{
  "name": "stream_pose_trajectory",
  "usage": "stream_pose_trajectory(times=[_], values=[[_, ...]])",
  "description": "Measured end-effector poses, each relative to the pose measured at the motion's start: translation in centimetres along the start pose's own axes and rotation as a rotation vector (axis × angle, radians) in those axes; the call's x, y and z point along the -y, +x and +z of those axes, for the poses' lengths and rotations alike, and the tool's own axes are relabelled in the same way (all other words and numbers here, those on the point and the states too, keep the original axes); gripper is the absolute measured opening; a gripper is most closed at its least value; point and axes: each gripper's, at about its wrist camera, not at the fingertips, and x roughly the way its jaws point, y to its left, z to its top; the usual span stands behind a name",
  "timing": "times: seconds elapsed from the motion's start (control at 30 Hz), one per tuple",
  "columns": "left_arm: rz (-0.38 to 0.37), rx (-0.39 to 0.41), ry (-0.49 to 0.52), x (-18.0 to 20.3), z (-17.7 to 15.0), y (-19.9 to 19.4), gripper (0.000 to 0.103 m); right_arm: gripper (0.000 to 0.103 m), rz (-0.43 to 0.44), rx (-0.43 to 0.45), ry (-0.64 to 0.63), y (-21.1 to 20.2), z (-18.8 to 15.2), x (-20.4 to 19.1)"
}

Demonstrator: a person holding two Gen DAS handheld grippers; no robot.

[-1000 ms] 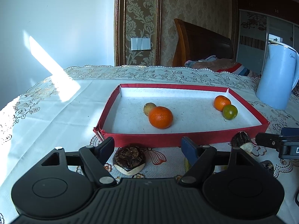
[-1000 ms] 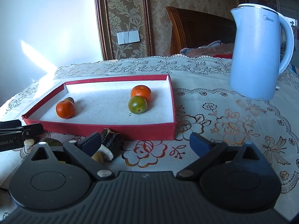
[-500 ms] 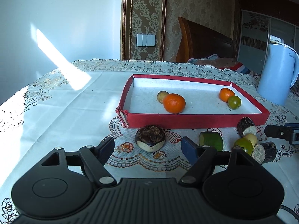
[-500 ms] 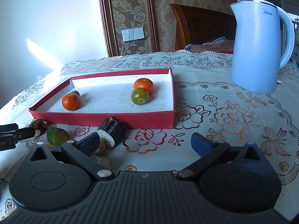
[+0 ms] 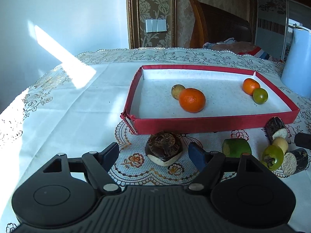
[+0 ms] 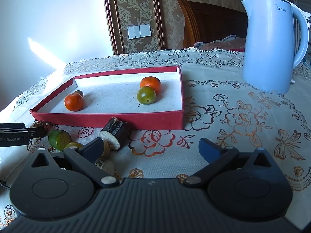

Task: Organize fruits
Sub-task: 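Grasp the black eggplant chunk beside the tray with the right tool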

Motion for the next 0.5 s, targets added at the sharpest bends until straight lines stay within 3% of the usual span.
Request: stream_pose_trajectory(times=[0.5], values=[[-0.004, -0.009, 0.001, -0.4, 0.3, 1.4, 0.084, 0.103, 0.098, -0.008, -0.158, -3.2, -2.3, -4.0]])
